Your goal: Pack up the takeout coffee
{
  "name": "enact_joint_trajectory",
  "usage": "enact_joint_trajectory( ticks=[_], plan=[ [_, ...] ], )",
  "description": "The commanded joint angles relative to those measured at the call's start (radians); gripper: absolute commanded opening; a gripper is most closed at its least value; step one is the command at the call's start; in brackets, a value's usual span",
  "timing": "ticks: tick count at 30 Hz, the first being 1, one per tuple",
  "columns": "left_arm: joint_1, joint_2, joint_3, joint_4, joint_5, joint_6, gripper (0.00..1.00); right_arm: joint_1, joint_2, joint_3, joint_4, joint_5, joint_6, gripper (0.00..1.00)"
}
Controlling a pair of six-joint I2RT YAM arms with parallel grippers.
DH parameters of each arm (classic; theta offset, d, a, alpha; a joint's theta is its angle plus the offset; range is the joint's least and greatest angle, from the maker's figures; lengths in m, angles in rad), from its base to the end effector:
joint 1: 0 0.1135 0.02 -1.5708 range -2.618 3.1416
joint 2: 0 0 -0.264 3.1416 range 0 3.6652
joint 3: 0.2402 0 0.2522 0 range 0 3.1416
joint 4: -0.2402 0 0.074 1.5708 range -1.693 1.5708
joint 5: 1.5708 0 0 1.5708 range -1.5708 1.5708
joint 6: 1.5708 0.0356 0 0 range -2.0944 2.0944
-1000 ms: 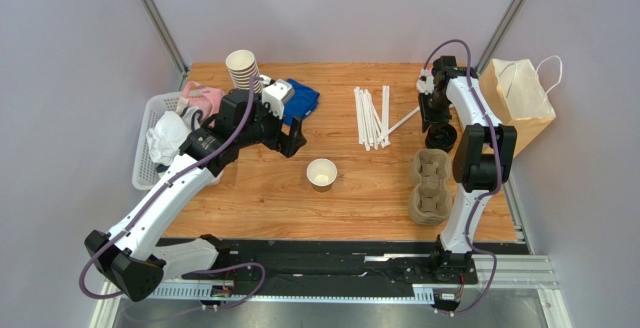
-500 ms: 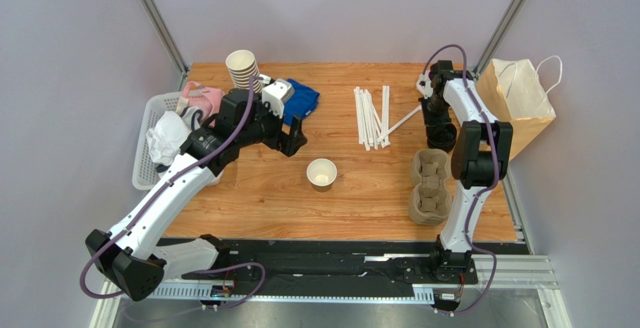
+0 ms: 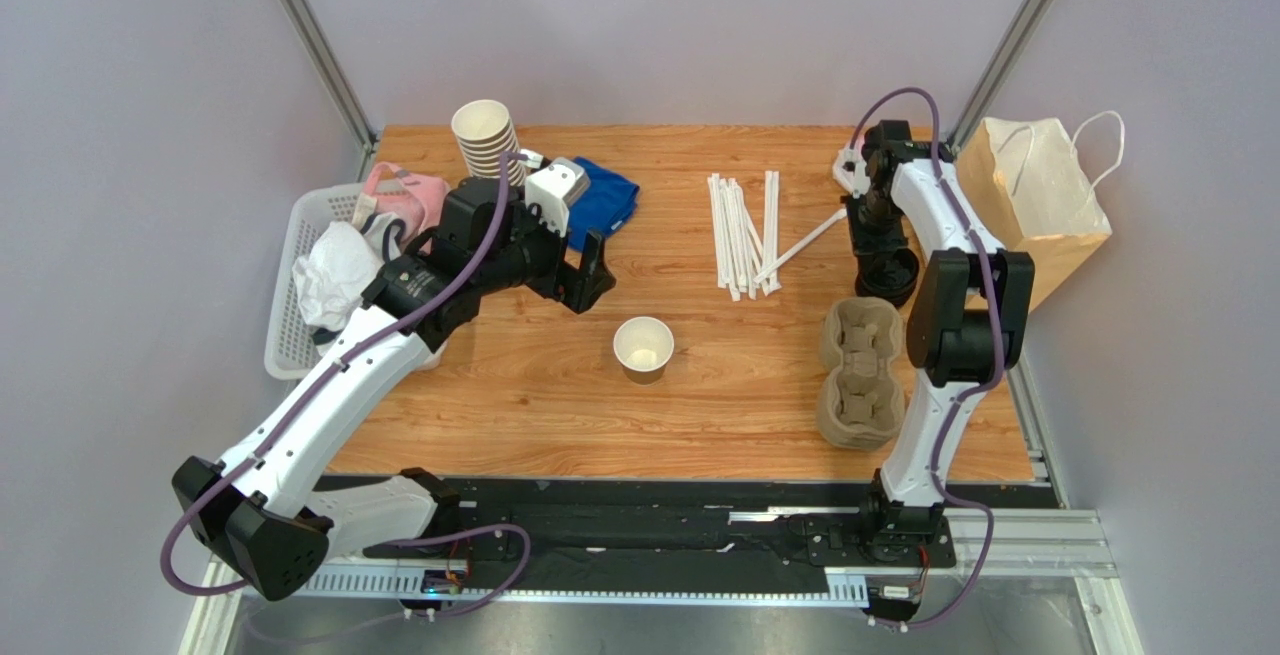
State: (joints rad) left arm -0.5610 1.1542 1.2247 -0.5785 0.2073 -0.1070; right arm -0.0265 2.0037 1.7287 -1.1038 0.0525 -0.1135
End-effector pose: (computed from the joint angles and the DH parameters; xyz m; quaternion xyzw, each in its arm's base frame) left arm 0.2064 -0.1384 0.3791 0.2441 0.8237 -0.2495 0.4469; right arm 0.4035 -0.0126 0.2368 -0.0408 0.9942 -0.0328 0.0938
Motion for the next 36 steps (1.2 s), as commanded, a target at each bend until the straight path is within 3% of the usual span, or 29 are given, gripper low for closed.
enact_joint_trajectory(
  ticks=[1,18,25,31,36],
  plan=[
    [0.004,0.004,-0.004,0.040,0.023,-0.014,0.99,-0.003,-0.089,-0.004,0.015,0.012,-0.005,0.00],
    [0.004,0.029,-0.007,0.054,0.046,-0.025,0.99,-0.041,-0.108,0.017,0.007,-0.031,-0.011,0.00],
    [0.004,0.104,0.002,0.092,0.133,-0.086,0.99,-0.069,-0.086,0.029,0.009,-0.144,-0.002,0.00],
    [0.003,0.248,0.056,0.225,0.256,-0.256,0.99,-0.075,-0.071,0.040,0.016,-0.166,0.009,0.00],
    [-0.025,0.467,0.208,0.354,0.346,-0.452,0.95,-0.075,-0.066,0.042,0.016,-0.174,0.012,0.00]
  ],
)
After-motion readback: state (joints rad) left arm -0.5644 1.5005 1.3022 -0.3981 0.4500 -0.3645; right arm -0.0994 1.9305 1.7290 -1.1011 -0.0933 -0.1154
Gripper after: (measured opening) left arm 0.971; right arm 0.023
